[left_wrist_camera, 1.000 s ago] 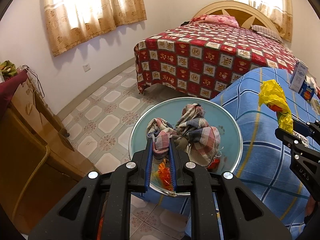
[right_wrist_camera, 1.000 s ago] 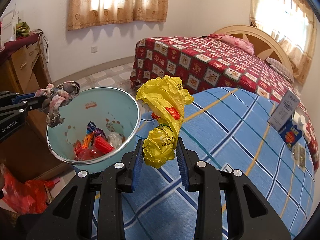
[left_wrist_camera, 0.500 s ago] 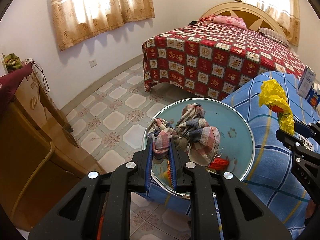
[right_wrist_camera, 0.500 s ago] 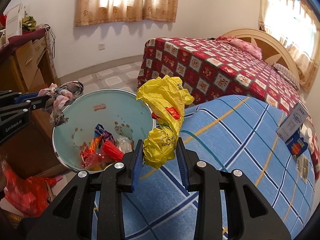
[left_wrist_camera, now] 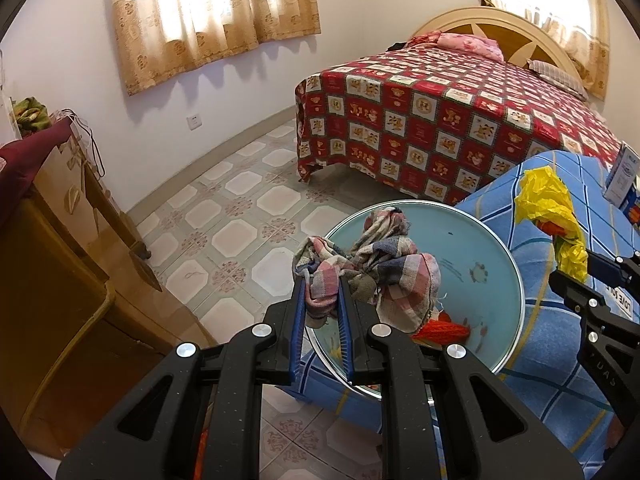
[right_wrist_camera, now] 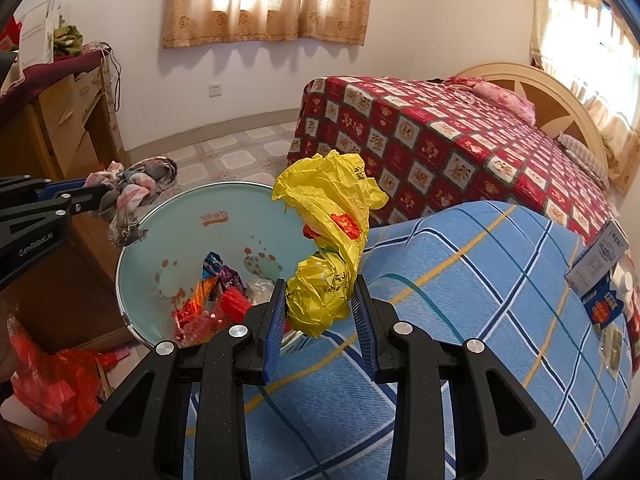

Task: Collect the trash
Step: 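Carry the plaid rag and yellow bag in both grippers over the teal bin, then open both grippers to drop the rag and yellow bag into the bin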

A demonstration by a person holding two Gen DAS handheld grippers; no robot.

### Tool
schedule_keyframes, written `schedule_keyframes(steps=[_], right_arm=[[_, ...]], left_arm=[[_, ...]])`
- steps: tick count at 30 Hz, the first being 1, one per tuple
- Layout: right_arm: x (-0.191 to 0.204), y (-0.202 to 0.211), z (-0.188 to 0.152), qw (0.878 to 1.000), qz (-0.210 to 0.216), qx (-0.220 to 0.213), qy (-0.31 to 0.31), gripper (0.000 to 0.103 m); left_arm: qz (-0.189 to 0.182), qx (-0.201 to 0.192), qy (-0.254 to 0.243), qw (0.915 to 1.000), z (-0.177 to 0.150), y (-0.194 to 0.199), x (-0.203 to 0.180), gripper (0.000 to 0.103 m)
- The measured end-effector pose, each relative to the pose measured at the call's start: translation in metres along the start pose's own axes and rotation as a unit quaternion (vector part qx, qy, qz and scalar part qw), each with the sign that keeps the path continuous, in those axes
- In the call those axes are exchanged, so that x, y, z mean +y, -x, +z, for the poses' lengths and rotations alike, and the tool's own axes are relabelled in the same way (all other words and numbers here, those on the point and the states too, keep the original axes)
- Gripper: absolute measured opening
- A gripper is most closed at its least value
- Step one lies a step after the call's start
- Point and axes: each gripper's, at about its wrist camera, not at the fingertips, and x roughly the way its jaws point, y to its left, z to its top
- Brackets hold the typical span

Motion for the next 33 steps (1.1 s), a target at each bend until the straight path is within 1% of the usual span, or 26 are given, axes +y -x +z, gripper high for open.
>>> schedule_keyframes(steps=[15, 33], right_arm=[[0.012, -0.006, 0.007, 1.000, 0.008, 0.000, 0.013, 0.033], [0.018, -0.008, 0.013, 1.000, 0.013, -0.003, 0.023, 0.033]], left_arm=[[0.004, 0.000, 0.015, 0.9999, 0.005, -0.002, 0.009, 0.015], [0.003, 0.002, 0.017, 0.9999, 0.005, -0.005, 0.009, 0.016]])
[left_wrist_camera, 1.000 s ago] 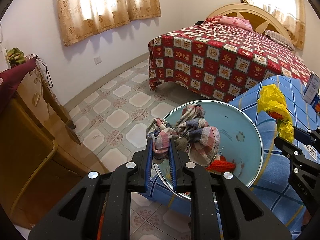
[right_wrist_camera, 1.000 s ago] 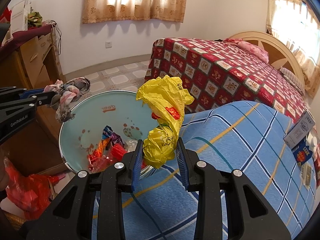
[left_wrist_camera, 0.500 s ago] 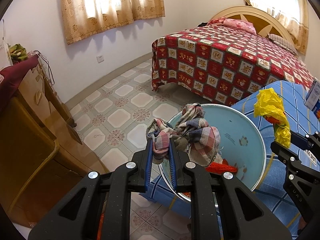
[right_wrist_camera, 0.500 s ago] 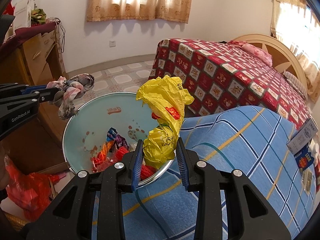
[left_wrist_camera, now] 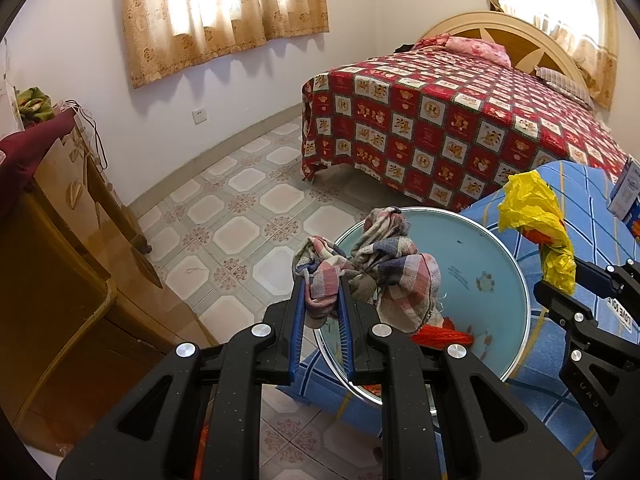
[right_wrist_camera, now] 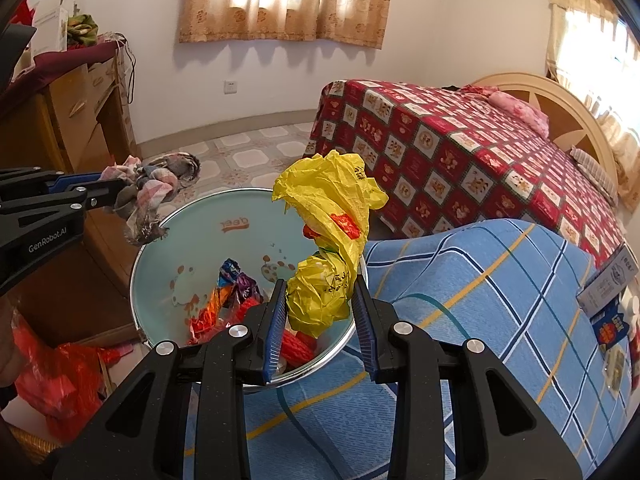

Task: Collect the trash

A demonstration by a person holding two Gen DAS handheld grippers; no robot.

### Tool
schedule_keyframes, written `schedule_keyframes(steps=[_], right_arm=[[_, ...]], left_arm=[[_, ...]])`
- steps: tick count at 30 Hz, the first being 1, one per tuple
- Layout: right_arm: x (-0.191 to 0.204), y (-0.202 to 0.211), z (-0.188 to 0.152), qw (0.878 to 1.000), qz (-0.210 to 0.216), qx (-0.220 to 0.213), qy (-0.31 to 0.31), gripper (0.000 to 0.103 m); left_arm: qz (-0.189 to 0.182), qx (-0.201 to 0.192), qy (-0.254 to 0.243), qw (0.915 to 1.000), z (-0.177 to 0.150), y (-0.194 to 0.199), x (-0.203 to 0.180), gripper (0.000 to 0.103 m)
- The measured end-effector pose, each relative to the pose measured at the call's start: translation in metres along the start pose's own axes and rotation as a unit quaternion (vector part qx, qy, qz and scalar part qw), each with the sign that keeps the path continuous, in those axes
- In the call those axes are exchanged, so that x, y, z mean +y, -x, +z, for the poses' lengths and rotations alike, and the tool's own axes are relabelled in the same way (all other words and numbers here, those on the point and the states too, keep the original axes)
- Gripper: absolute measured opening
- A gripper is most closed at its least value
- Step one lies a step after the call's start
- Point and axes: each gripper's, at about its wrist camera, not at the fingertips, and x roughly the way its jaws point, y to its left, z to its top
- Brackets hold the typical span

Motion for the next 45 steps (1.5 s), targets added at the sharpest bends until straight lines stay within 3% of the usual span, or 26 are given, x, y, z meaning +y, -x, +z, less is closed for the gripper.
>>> schedule_keyframes(steps=[9, 13, 16, 18, 20, 22, 28, 32, 45], right_arm=[[0.002, -0.002, 0.004, 1.000, 0.005, -0.004, 0.001, 0.033], [0.000, -0.001, 0.005, 1.000, 0.012, -0.017, -0.005, 0.038], [-0.002, 0.002, 0.005, 1.000, 0.008, -0.025, -0.010, 0.059], [-0.003, 0.005, 0.004, 1.000, 0.006, -0.027, -0.013, 0.061], [-0.007, 0.015, 0.002, 0.999, 0.003, -0.036, -0.026, 0.068], [-0.011, 0.026, -0.001, 0.998, 0.000, -0.045, -0.038, 0.073], [-0.017, 0.076, -0.019, 0.993, -0.031, -0.095, -0.061, 0.083], [-0.021, 0.105, -0.030, 0.988, -0.054, -0.123, -0.073, 0.086], [-0.044, 0.150, -0.043, 0.980, -0.088, -0.154, -0.094, 0.090]], left_arm=[[-0.011, -0.001, -0.003, 0.9999, 0.002, 0.002, -0.010, 0.017], [-0.020, -0.007, -0.004, 0.9998, 0.002, 0.006, -0.012, 0.025], [-0.022, -0.016, -0.007, 0.9996, 0.002, 0.011, -0.013, 0.038], [-0.026, -0.021, -0.007, 0.9994, 0.001, 0.015, -0.013, 0.047], [-0.028, -0.028, -0.008, 0.9992, 0.000, 0.021, -0.011, 0.065], [-0.026, -0.035, -0.010, 0.9990, -0.001, 0.027, -0.009, 0.075], [-0.016, -0.079, -0.020, 0.9965, -0.005, 0.063, -0.008, 0.097], [-0.015, -0.111, -0.019, 0.9936, -0.004, 0.089, -0.008, 0.097], [-0.033, -0.128, -0.019, 0.9910, 0.000, 0.117, -0.008, 0.097]])
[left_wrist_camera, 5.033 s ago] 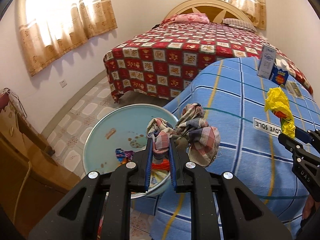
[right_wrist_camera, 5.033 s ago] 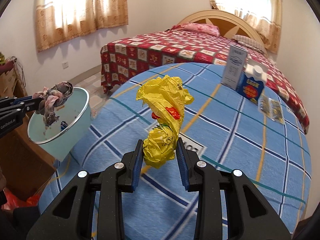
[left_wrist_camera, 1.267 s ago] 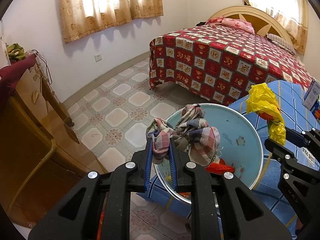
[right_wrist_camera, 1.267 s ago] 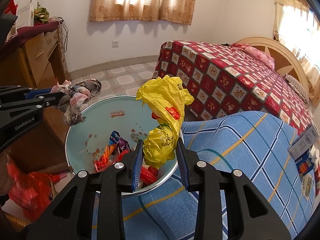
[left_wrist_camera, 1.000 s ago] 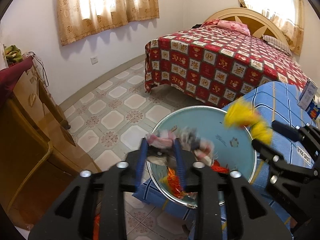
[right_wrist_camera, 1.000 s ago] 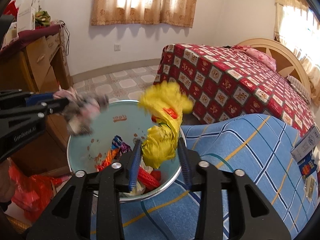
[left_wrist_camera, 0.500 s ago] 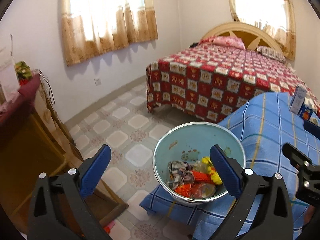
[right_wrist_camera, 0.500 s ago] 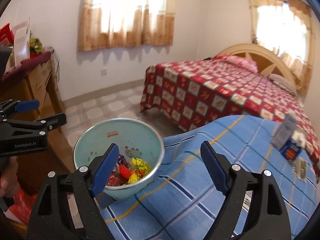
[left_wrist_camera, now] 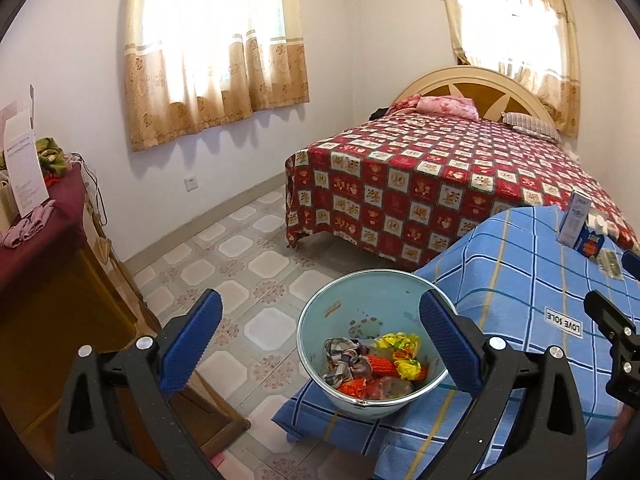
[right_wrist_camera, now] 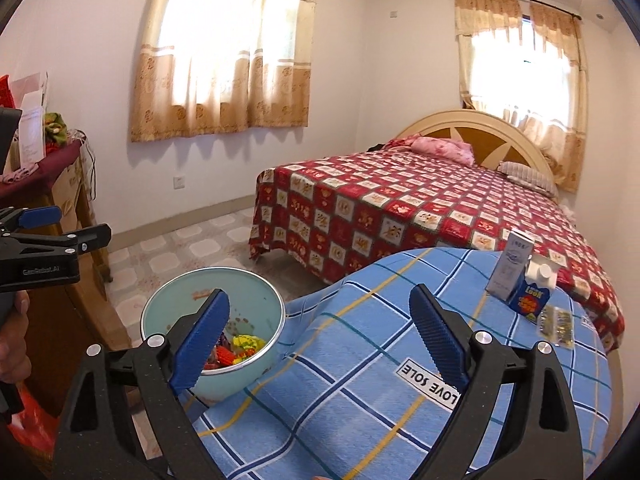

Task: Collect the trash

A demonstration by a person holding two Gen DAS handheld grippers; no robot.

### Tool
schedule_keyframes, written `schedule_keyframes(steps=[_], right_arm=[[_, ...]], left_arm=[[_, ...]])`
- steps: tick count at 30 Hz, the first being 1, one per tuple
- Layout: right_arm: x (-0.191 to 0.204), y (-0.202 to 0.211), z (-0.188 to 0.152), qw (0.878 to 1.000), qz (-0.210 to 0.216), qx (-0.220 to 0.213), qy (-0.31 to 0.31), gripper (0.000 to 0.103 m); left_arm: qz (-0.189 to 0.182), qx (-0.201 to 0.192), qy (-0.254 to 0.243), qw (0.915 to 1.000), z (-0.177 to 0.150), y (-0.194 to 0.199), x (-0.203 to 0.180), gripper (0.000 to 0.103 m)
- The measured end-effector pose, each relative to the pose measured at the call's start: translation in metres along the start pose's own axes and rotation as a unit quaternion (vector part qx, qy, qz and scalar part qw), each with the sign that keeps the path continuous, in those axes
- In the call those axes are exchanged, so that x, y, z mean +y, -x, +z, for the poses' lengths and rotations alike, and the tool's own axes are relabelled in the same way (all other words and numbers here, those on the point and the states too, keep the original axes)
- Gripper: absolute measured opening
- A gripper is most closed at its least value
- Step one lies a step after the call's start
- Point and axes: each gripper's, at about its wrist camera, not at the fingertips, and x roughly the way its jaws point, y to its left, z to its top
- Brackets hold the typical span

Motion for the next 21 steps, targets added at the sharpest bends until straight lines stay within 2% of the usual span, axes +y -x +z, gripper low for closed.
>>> schedule_keyframes(steps=[21], right_arm=[[-0.003, 0.012, 0.002, 1.000, -0.008, -0.005, -0.005, 0.090]], left_arm=[[-0.006, -0.006, -0.006, 0.9999, 0.000, 0.011, -0.006, 0.097]])
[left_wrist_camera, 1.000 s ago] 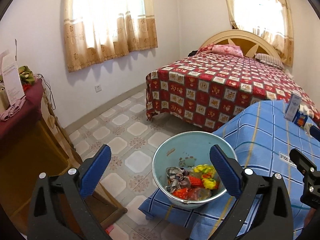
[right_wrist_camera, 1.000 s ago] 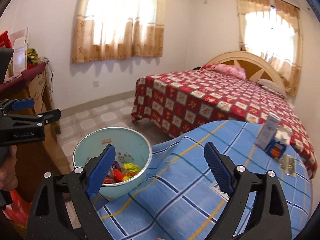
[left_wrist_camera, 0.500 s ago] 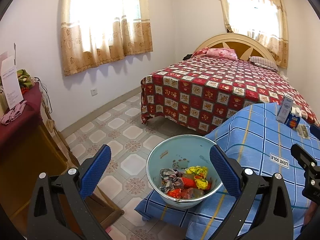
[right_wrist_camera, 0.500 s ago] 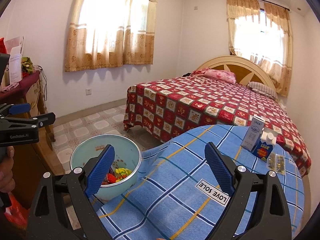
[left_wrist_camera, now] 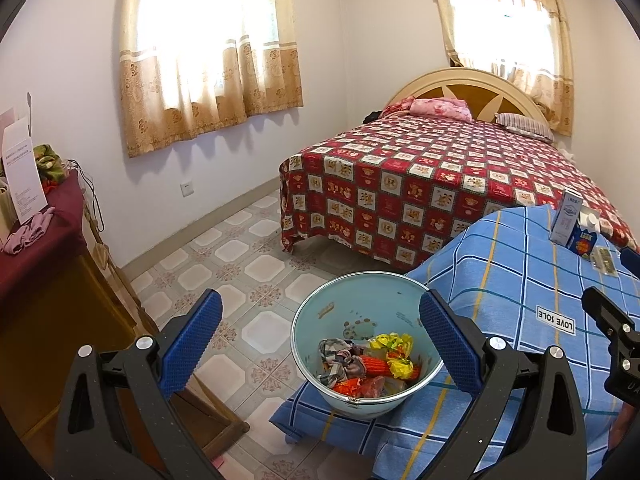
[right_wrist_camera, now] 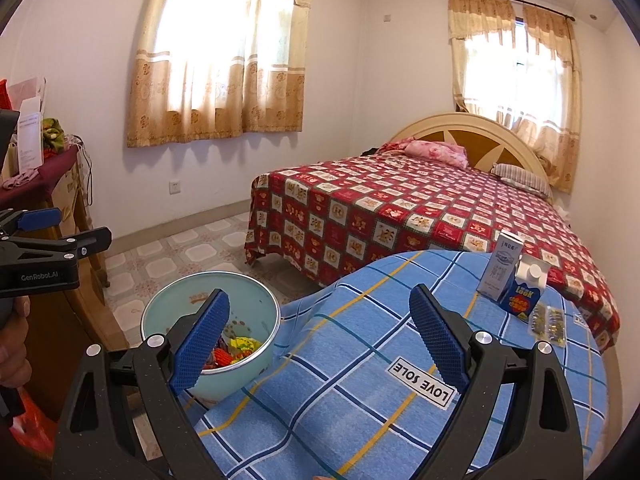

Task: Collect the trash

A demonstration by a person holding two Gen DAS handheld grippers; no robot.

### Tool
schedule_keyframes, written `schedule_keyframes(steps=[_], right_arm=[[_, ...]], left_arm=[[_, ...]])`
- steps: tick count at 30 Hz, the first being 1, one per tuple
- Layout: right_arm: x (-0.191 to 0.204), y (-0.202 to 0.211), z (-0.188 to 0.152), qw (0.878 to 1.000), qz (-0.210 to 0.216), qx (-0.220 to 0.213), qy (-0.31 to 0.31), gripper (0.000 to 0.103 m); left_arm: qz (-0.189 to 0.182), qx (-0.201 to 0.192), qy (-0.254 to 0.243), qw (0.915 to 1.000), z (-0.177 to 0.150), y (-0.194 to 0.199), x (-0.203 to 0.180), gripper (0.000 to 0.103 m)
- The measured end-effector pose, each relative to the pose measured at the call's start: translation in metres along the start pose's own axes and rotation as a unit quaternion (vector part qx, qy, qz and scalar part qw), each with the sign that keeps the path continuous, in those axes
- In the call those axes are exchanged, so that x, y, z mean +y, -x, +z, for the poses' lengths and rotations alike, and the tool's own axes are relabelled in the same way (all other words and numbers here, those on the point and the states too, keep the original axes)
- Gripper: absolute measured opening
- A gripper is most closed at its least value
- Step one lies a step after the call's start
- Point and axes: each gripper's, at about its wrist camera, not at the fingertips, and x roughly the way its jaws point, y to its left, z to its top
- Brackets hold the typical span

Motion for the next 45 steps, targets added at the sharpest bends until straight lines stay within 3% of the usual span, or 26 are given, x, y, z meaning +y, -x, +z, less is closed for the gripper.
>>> schedule_keyframes(steps=[45], right_arm=[[-0.001, 0.005, -0.001, 1.000, -0.003, -0.002, 0.000, 0.090]], left_arm=[[0.006, 0.016, 0.002, 0.9998, -0.001, -0.010, 0.001, 0.097]])
